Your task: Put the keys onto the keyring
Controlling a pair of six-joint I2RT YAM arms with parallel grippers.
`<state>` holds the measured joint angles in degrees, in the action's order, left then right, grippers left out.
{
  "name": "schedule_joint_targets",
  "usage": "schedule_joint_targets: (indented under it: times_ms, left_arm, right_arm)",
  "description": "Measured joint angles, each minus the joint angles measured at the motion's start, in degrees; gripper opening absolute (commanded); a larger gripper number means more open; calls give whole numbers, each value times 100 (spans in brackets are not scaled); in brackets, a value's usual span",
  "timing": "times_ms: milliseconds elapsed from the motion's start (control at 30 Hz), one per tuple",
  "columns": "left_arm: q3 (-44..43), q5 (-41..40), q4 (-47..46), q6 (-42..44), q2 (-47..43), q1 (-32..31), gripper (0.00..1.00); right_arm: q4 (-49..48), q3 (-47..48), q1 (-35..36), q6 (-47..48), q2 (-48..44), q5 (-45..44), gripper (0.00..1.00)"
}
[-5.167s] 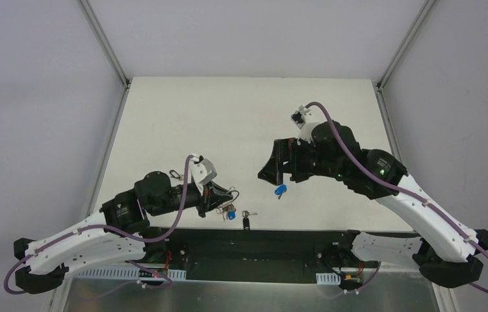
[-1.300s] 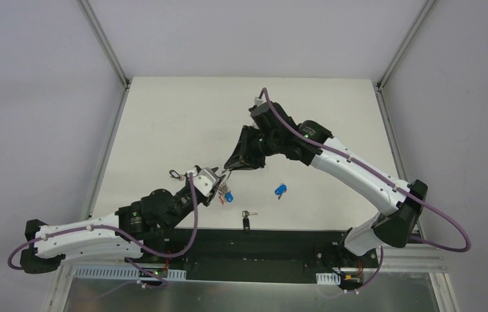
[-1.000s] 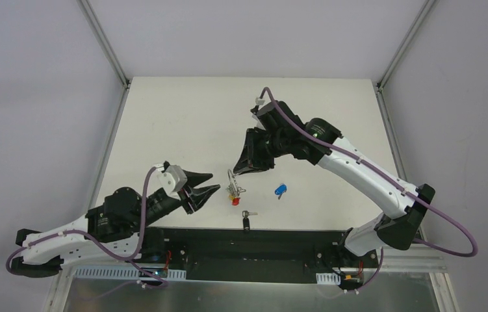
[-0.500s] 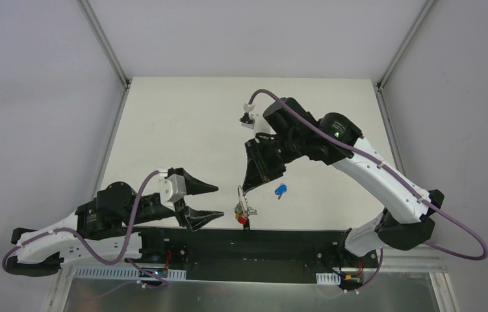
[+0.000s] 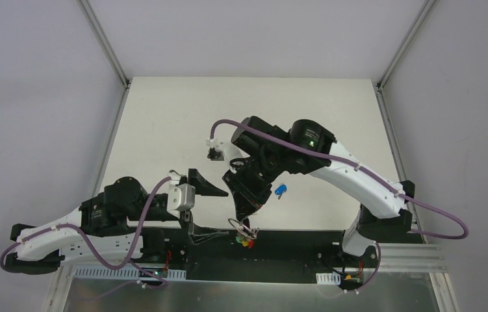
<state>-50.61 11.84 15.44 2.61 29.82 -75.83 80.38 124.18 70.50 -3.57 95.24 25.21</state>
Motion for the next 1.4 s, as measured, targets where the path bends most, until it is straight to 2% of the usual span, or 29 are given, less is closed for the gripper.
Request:
schedule_joint_targets:
  times_ms: [100, 300, 400, 567, 767, 1400]
  left_arm:
    - [-26, 179, -55, 20, 4, 0, 88]
    - [-26, 603, -319, -63, 219, 0, 76]
    - [-26, 697, -387, -111, 358, 0, 74]
    - [-13, 717, -481, -203, 444, 0, 72]
    - [-13, 715, -645, -337, 444, 0, 61]
    - [52, 669, -752, -511, 586, 0, 60]
  right_arm:
    - [48, 28, 83, 74, 96, -48, 0]
    - [44, 264, 94, 146, 122, -149, 0]
    - [42, 420, 131, 184, 122, -203, 0]
    - [33, 479, 229, 317, 122, -236, 0]
    - [2, 479, 319, 428, 125, -334, 0]
    - [-339, 479, 625, 719, 44, -577, 0]
